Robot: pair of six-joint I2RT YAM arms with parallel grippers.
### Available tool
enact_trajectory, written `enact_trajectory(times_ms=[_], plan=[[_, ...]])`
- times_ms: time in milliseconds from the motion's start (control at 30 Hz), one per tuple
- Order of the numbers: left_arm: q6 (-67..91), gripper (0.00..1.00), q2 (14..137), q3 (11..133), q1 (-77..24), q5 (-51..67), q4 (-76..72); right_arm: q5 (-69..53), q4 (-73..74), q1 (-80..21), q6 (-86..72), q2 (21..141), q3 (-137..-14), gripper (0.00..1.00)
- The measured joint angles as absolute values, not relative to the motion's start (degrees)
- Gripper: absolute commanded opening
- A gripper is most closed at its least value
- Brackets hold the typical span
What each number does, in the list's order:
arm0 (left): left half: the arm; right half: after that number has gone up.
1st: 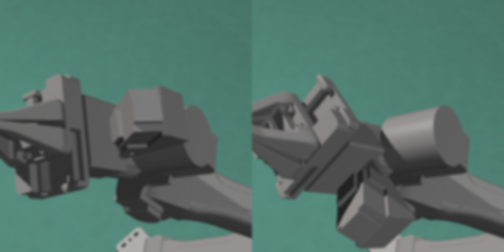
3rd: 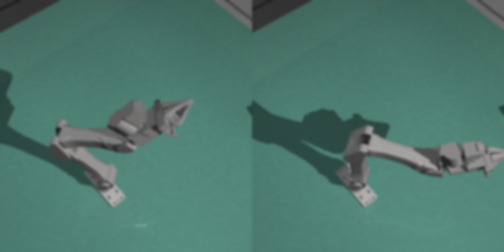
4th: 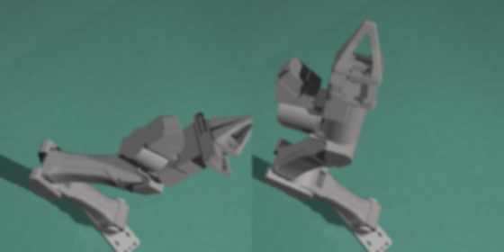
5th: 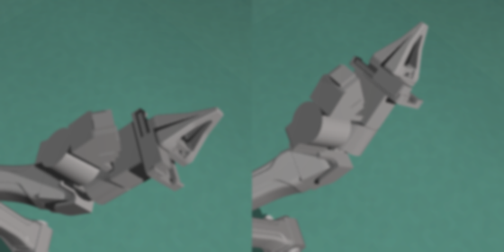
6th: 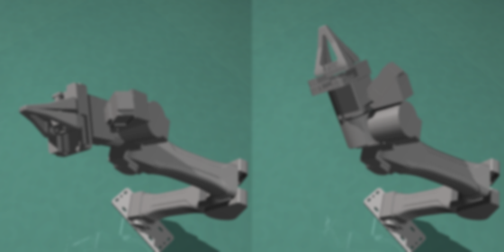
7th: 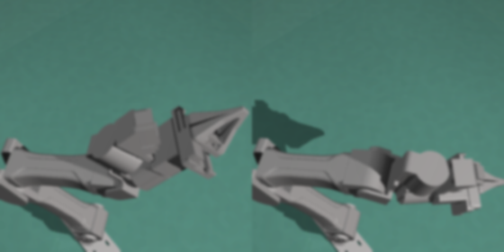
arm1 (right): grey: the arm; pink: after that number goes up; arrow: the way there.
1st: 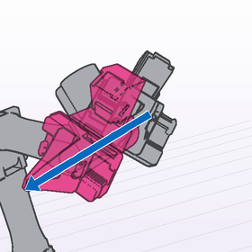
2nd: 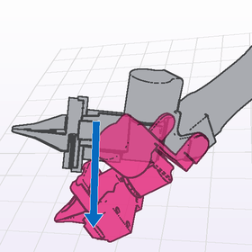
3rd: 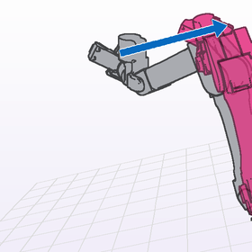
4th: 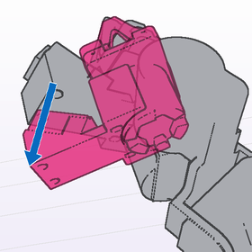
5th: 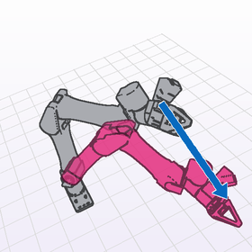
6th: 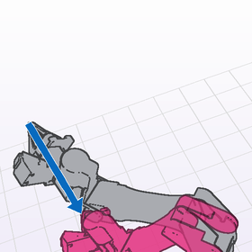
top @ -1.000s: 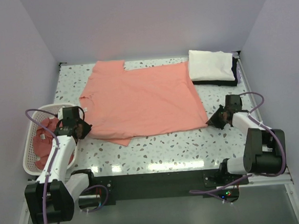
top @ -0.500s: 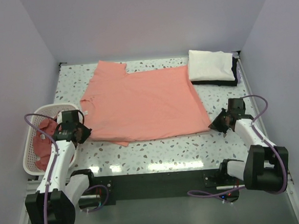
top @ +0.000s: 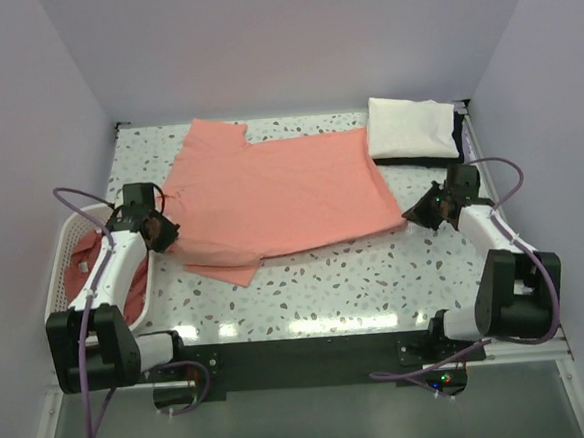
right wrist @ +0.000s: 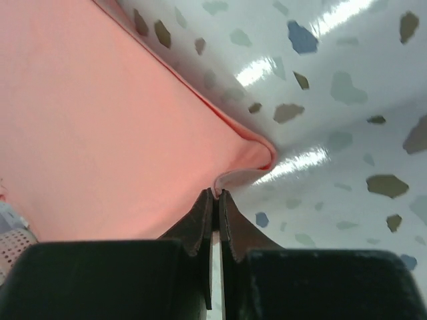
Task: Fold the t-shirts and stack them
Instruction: Fold the tshirt
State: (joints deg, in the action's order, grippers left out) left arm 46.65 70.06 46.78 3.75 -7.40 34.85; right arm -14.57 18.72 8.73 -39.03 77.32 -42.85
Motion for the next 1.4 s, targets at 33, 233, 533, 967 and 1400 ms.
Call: enact_trajectory(times_ms=[33,233,533,967,1400], plan=[[46.65,0.0,71.83,47.83,3.75,-7.25,34.33,-14.79,18.02,8.73,-39.31,78.78,-44.27,0.0],[46.26,0.0,80.29,53.6,3.75,-7.05,32.91,-16.08,15.0,8.54,-41.69,84.79,-49.67,0.0],[46.3,0.0,87.72,58.63,4.1,-7.09,31.79,-17.5,11.53,6.44,-44.07,97.36,-57.95,0.0],[46.3,0.0,90.02,60.1,6.92,-6.09,30.92,-17.52,10.68,6.22,-45.01,100.03,-61.54,0.0],[46.3,0.01,93.58,62.39,7.81,-4.23,30.41,-17.61,10.59,6.13,-45.63,102.91,-64.93,0.0]])
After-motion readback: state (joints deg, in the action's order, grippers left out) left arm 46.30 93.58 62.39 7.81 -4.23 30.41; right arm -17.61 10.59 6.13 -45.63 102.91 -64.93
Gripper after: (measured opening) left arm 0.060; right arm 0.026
